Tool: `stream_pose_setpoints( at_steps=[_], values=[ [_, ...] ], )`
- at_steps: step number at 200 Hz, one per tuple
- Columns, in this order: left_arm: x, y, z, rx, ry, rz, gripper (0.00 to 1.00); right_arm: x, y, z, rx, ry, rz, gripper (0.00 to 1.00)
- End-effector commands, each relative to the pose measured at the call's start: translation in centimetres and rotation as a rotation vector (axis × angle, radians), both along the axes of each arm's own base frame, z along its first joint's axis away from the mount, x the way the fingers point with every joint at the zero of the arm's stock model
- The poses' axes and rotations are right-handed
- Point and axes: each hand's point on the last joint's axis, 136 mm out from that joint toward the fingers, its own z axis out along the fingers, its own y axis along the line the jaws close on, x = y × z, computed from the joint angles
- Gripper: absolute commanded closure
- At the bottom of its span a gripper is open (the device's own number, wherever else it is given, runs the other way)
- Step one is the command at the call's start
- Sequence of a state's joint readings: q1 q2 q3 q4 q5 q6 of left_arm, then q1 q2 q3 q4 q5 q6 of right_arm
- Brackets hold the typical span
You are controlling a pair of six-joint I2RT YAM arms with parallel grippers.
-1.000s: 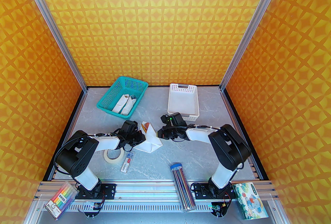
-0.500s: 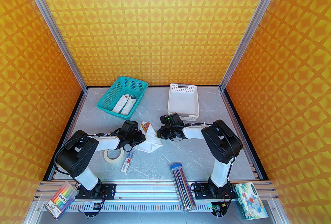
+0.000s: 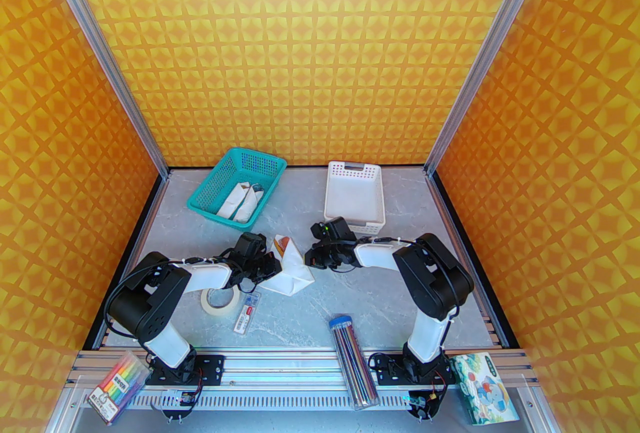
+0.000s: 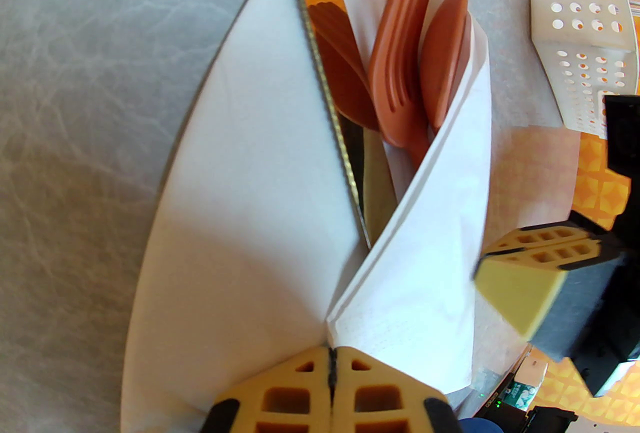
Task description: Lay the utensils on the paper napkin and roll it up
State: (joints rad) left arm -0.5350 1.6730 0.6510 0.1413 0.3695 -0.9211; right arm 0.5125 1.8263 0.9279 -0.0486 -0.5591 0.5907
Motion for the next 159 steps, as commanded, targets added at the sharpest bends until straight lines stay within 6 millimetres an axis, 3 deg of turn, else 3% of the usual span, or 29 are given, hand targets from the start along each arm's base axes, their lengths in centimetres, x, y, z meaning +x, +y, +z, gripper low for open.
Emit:
stream_pose_setpoints(
  at_steps=[1,73,159],
  values=[
    [-1.3,2.1,-2.4,0.097,0.065,0.024,1.0,1.3,0.7,2.5,0.041,-0.046,-0.001,1.0],
    [-1.2,2.0,-2.4,0.095,0.063,0.025,1.0,3.6,2.3,1.4,0.073,-0.042,-0.017,1.0],
    [-1.4,2.1,-2.5,0.098,0.067,0.025,1.0,3.7,2.1,-0.7,0.025,-0.002,-0.016,1.0]
  ],
)
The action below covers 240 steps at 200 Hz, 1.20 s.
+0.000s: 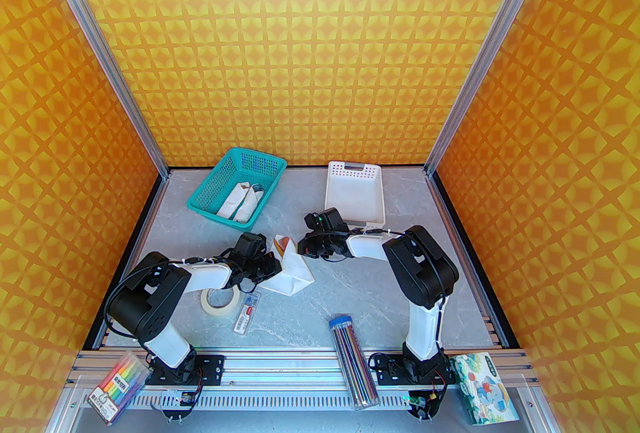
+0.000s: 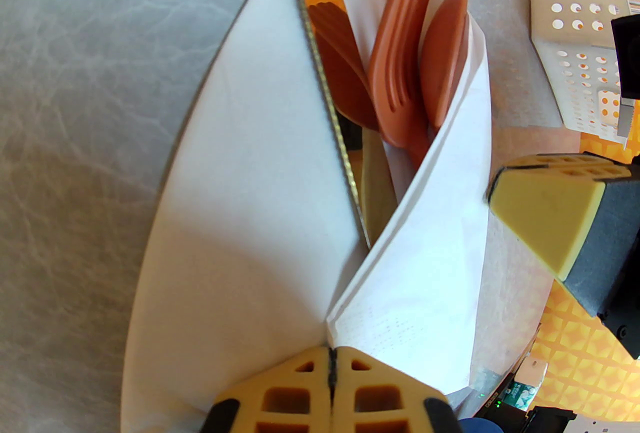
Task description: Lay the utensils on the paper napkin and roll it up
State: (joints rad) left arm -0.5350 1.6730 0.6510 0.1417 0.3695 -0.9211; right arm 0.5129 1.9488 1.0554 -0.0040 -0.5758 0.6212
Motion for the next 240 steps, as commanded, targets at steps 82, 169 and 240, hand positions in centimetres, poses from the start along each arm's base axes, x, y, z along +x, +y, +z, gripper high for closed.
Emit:
stream_pose_setpoints(
  at_steps=[82,169,240],
  values=[
    [-1.5,2.2,-2.6,0.1,0.074,0.028,1.0,-0.2,-1.4,-2.6,-0.112,0.039,-0.017,1.0],
    [-1.4,2.1,-2.1,0.097,0.066,0.025,1.0,-1.2,-2.3,2.4,-0.107,-0.033,-0.003,1.0],
    [-1.2,2.0,-2.1,0.095,0.063,0.025,1.0,-7.6,-3.1,1.7,-0.051,0.079,0.029,1.0]
  ],
)
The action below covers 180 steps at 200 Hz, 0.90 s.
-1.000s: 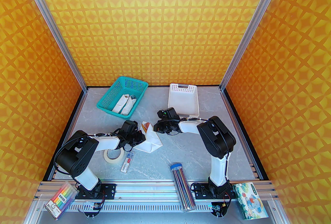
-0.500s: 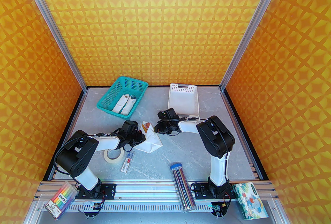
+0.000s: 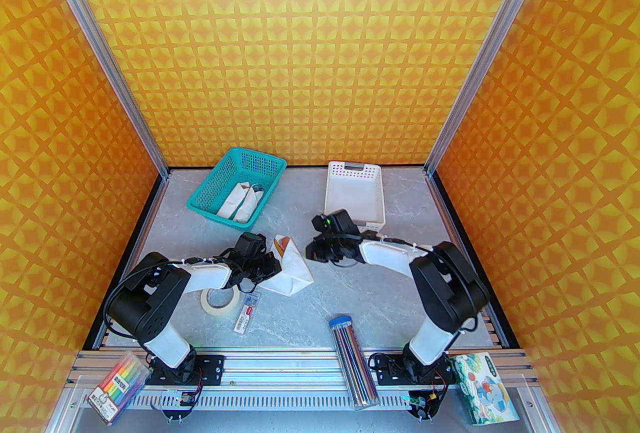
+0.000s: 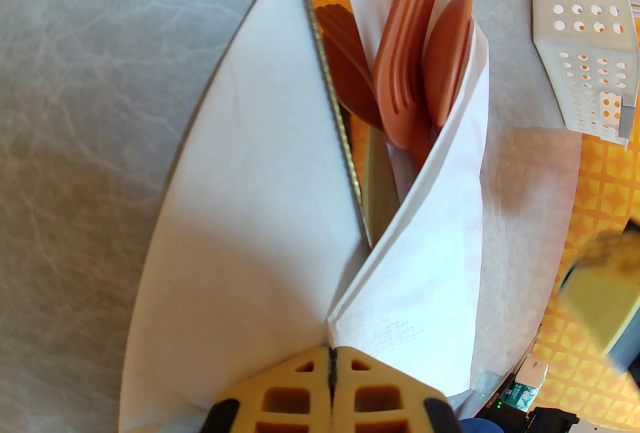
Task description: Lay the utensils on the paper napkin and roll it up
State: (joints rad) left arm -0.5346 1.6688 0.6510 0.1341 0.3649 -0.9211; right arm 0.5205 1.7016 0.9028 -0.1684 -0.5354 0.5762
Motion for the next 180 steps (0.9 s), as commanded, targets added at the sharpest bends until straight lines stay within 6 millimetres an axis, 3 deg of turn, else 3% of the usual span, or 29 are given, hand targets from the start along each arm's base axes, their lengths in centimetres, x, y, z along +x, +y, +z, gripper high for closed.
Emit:
stream_pose_setpoints(
  at_steps=[1,50,142,180],
  values=[
    [-1.2,1.9,-2.1,0.091,0.062,0.022,1.0,-2.6,0.1,-0.7,0.019,0.068,0.013,1.0],
    [-1.1,1.9,-2.1,0.09,0.061,0.022,1.0,-4.8,0.7,-2.1,0.005,0.114,0.03,1.0],
    [-1.1,1.9,-2.1,0.091,0.06,0.021,1.0,-6.0,-0.7,-3.8,-0.061,0.131,0.011,1.0],
    [-1.1,1.8,-2.1,0.094,0.06,0.016,1.0,-5.8,-1.3,-2.1,-0.099,0.082,0.035,0.99]
  ],
)
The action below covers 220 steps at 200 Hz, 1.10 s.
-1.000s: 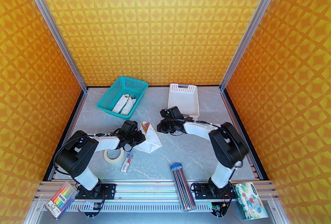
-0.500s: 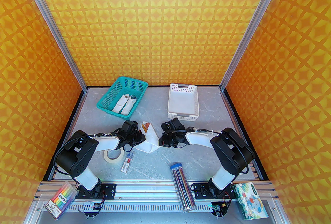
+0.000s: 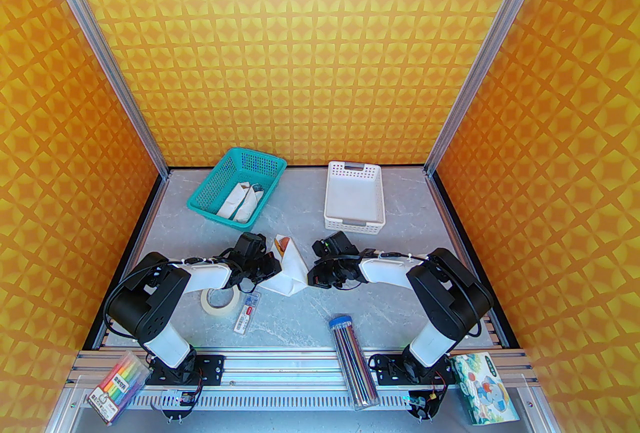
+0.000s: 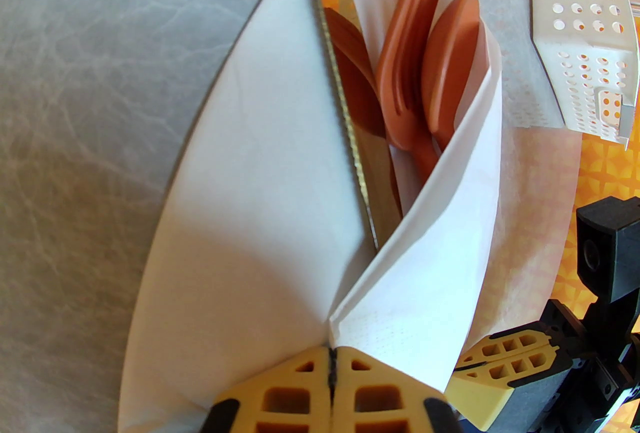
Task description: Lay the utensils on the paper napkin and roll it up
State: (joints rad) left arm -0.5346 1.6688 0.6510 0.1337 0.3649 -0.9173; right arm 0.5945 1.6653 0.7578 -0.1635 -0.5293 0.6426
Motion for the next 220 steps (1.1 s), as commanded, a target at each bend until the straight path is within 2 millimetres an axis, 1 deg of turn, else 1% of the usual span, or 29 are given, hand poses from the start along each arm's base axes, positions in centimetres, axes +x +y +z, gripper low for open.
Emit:
stream_pose_setpoints(
  at_steps=[1,24,36,54,84,111,128,178,220],
  values=[
    [-1.1,1.8,-2.1,0.093,0.062,0.019,1.0,-0.1,-0.8,1.4,-0.046,-0.05,0.018,0.99],
    [-1.0,1.8,-2.1,0.093,0.061,0.018,1.0,0.7,-0.9,3.2,-0.057,-0.1,0.035,0.98],
    [-1.0,1.8,-2.0,0.093,0.06,0.018,1.0,1.3,-0.4,4.2,-0.039,-0.127,0.046,0.98],
    [-1.0,1.8,-2.0,0.092,0.058,0.018,1.0,2.2,1.3,5.4,0.038,-0.15,0.063,0.98],
    [-0.9,1.8,-2.0,0.09,0.058,0.021,1.0,3.7,4.1,5.9,0.16,-0.14,0.071,0.99],
    [-0.9,1.7,-1.9,0.088,0.057,0.021,1.0,4.1,6.1,5.2,0.181,-0.121,0.106,1.0],
    [-0.9,1.8,-1.9,0.089,0.058,0.022,1.0,4.3,6.8,4.6,0.182,-0.109,0.108,1.0],
    [-0.9,1.8,-1.9,0.088,0.058,0.022,1.0,4.8,7.1,2.8,0.166,-0.087,0.105,1.0],
    [-0.8,1.7,-1.7,0.085,0.053,0.022,1.0,4.2,7.0,1.2,0.145,-0.052,0.109,1.0]
  ],
)
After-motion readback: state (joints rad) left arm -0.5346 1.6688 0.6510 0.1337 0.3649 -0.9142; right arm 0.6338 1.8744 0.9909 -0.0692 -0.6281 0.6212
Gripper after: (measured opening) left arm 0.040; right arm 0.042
